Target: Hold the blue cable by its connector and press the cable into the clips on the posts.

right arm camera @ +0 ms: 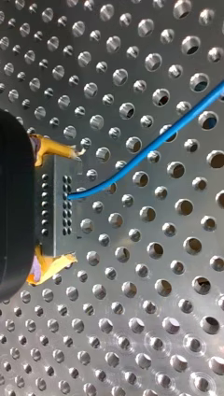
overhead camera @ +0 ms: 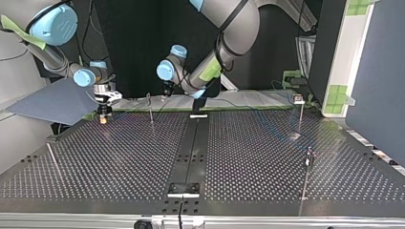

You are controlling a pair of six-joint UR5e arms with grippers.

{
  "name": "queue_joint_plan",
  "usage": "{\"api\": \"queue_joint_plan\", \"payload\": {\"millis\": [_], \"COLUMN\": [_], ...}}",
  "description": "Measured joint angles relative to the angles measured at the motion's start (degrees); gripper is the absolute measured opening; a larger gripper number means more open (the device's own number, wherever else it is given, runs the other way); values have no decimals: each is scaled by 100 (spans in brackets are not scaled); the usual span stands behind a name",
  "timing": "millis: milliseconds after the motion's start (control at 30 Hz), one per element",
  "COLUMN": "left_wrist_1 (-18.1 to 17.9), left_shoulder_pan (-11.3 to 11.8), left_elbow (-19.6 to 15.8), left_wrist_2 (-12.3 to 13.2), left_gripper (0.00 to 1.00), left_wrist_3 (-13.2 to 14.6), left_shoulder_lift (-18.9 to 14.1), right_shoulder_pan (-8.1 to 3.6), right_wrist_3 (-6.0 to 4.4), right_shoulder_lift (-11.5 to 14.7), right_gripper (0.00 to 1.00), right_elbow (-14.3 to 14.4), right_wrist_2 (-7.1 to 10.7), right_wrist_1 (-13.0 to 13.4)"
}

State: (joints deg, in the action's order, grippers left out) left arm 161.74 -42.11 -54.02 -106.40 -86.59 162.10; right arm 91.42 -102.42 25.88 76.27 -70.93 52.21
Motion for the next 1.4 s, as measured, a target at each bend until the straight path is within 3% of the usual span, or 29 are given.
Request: {"api": "queue_joint_plan", "payload": {"millis": [567, 900, 1233, 1400], "left_wrist_1": [-184, -380, -794, -980], "left_shoulder_pan": [-237, -306, -293, -278], "left_elbow": [58, 64, -255, -454], "left_wrist_2": [-38, -46, 11, 164], "left_gripper": [99, 99, 99, 99], "left_wrist_3": [-405, -483, -517, -527], "left_shoulder_lift": [0, -29, -230, -236], "right_shoulder_pan": [16, 20, 18, 20], "right_wrist_3": [-7, -7, -7, -7], "right_shoulder_lift": [-3, -6, -6, -6], "right_gripper": [0, 0, 0, 0], "right_elbow": [-1, -1, -1, -1], "right_wrist_2": [0, 8, 9, 2], "right_wrist_1": [2, 14, 14, 3]}}
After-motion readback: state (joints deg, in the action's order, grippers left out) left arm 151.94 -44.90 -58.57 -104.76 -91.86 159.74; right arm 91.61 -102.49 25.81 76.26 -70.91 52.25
